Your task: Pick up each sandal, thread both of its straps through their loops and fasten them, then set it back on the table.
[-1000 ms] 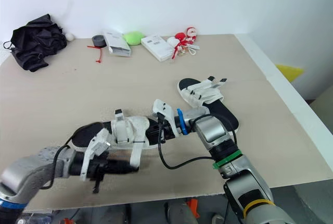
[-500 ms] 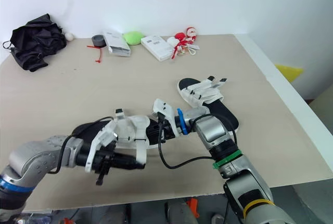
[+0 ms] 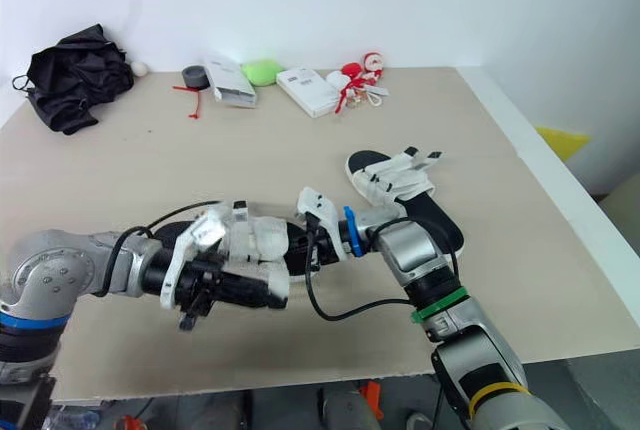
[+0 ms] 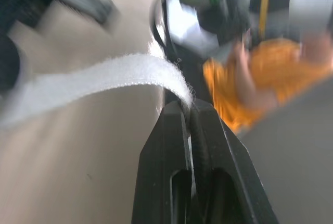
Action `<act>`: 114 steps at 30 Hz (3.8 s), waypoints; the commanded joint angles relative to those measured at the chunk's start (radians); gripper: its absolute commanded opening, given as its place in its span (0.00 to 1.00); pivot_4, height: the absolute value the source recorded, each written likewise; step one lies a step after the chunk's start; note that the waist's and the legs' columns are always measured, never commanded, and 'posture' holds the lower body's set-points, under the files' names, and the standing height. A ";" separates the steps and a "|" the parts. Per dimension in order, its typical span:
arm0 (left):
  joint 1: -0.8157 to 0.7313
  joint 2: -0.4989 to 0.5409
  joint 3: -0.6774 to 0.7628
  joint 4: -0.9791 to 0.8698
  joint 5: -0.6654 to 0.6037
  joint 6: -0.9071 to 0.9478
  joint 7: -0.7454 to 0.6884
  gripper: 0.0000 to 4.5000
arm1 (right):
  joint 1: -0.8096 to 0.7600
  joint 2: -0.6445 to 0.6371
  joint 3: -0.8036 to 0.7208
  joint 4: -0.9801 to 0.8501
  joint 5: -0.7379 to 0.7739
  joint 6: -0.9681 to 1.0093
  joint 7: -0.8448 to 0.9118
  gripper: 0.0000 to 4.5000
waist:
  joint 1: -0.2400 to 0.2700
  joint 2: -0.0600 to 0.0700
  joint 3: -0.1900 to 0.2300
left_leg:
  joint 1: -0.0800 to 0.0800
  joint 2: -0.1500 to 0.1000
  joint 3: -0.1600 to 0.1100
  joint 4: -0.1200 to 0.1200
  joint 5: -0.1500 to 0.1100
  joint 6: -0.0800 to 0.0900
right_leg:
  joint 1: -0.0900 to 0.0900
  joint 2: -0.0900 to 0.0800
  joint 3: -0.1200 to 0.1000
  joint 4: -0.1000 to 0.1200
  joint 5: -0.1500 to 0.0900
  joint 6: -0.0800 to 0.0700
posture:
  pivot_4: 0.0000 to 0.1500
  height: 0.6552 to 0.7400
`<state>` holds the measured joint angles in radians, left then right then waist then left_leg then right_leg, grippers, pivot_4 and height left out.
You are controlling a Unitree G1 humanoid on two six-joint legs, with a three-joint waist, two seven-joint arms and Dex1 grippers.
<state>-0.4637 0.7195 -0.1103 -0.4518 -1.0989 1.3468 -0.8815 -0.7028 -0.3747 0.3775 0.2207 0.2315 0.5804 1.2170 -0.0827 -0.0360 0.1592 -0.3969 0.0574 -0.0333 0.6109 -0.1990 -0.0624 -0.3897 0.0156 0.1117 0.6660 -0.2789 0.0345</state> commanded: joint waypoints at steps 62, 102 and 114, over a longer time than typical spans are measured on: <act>-0.214 -0.313 0.435 0.306 0.021 -0.238 0.399 0.96 | -0.012 -0.044 0.005 -0.111 0.003 0.147 -0.035 0.00 | -0.014 0.005 0.002 | -0.002 -0.002 -0.004 0.005 -0.002 -0.010 | 0.002 0.000 0.001 0.000 0.000 0.005 | 1.00 0.98; 0.173 -0.049 0.027 0.403 0.666 -1.116 -0.388 0.96 | 0.401 -0.338 -0.691 -0.958 0.804 0.391 -0.316 0.00 | 0.039 0.006 0.023 | -0.030 -0.005 -0.008 0.023 -0.006 0.005 | -0.016 -0.005 -0.006 0.002 0.001 0.007 | 1.00 0.98; 0.142 -0.126 0.009 0.445 0.670 -1.083 -0.346 0.35 | 0.405 -0.358 -0.609 -0.908 0.776 0.330 -0.381 0.00 | 0.039 0.007 0.023 | -0.030 -0.005 -0.008 0.025 -0.006 0.006 | -0.016 -0.004 -0.005 0.006 0.002 0.007 | 1.00 0.98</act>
<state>-0.3280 0.6004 -0.1151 -0.0059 -0.4159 0.2458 -1.2404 -0.2908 -0.7193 -0.2351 -0.6939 1.0142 0.9409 0.8372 -0.0442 -0.0294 0.1825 -0.4265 0.0521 -0.0415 0.6364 -0.2051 -0.0568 -0.4057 0.0118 0.1069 0.6723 -0.2771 0.0417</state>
